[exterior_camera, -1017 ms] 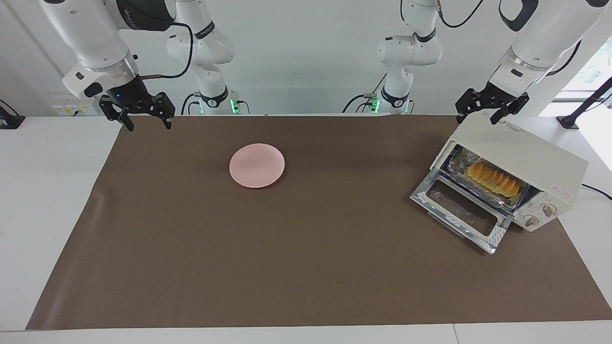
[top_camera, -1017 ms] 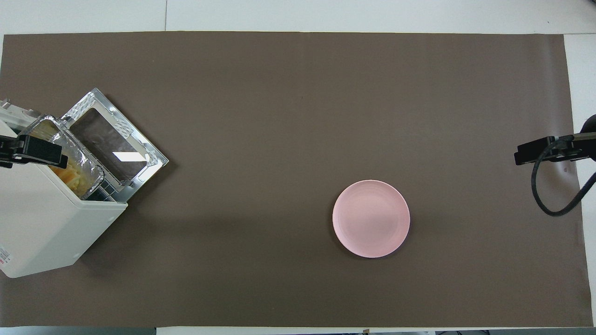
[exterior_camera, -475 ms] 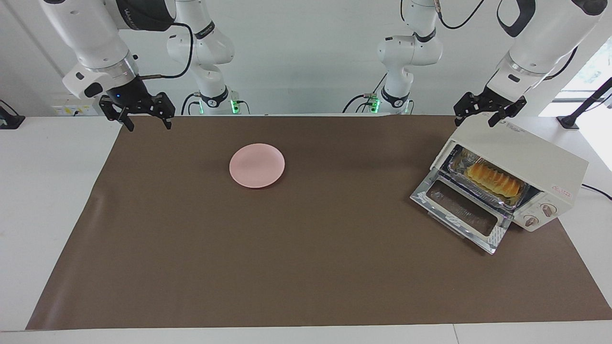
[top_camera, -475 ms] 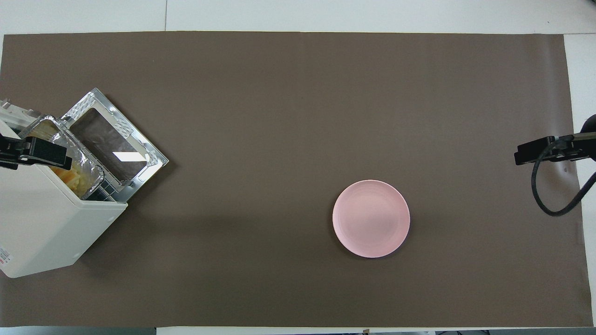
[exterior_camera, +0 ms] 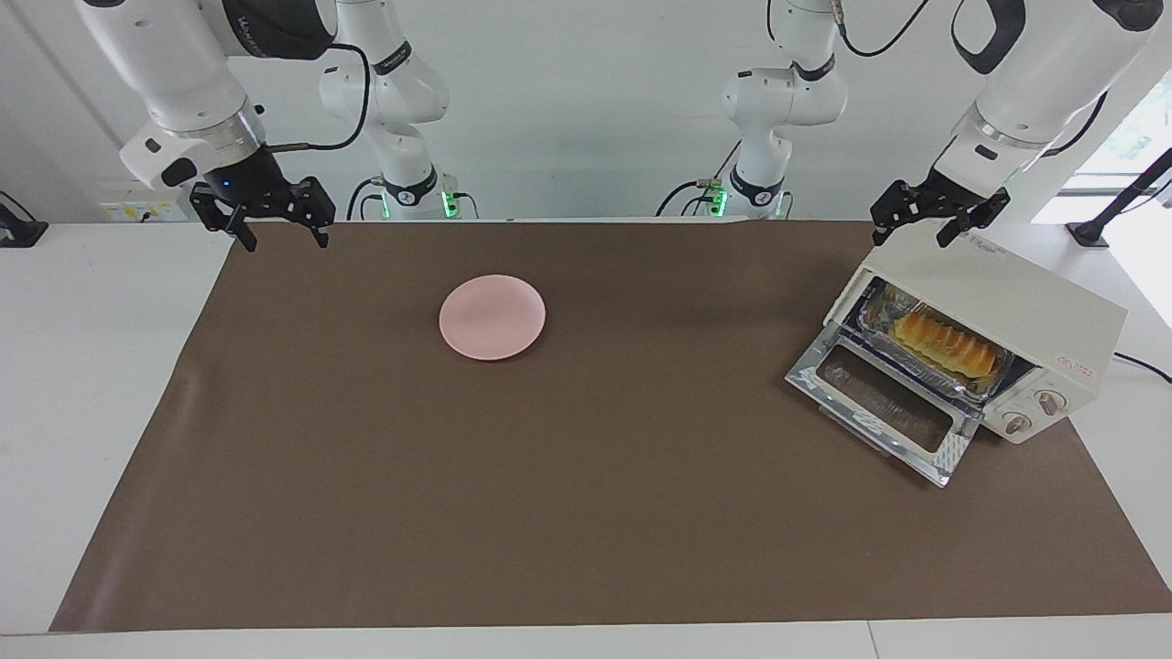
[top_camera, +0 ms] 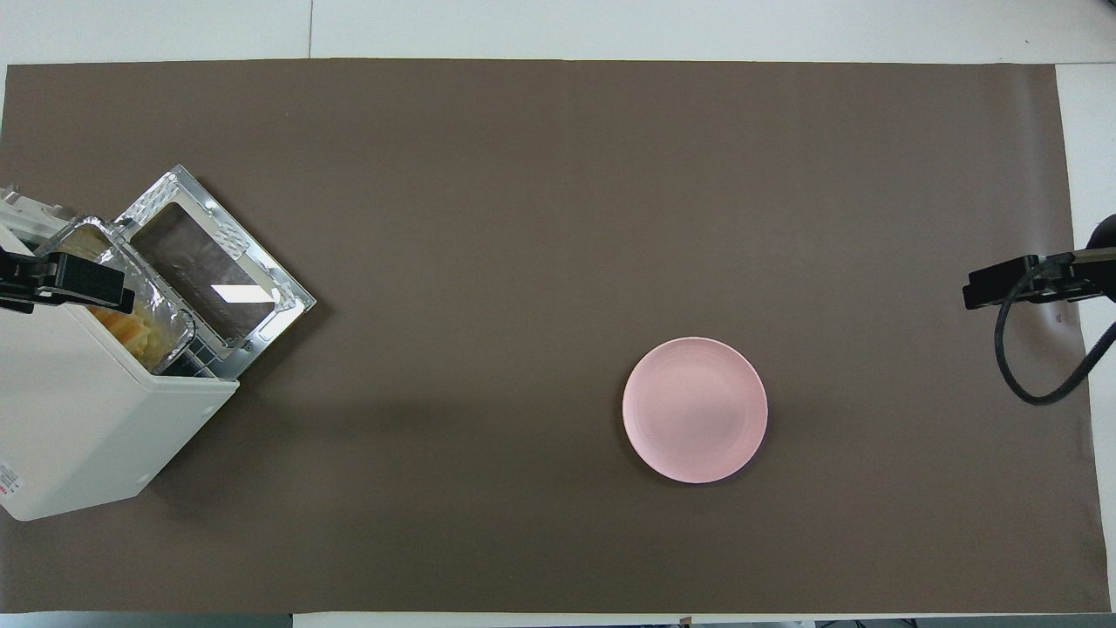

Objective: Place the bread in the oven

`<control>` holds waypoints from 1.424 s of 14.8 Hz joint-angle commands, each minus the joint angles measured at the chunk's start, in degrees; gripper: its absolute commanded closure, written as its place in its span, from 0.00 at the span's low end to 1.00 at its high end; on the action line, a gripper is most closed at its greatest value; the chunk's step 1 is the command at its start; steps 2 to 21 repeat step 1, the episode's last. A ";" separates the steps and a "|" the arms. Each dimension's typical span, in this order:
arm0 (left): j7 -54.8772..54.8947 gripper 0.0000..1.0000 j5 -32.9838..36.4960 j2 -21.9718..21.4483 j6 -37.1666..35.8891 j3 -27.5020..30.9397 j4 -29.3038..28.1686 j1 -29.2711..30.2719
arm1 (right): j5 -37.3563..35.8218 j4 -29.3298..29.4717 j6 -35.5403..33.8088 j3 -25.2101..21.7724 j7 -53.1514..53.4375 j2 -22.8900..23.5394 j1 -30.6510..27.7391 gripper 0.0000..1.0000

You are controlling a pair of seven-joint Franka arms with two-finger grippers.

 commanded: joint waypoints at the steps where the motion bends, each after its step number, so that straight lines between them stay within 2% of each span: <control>1: -1.28 0.00 1.05 -1.94 2.20 -0.33 -2.28 0.50 | -0.34 -0.30 -0.35 0.48 0.85 -0.59 -0.54 0.00; 21: -1.28 0.00 1.05 -1.94 2.20 -0.33 -2.28 0.50 | -0.34 -0.30 -0.35 0.48 0.85 -0.59 -0.54 0.00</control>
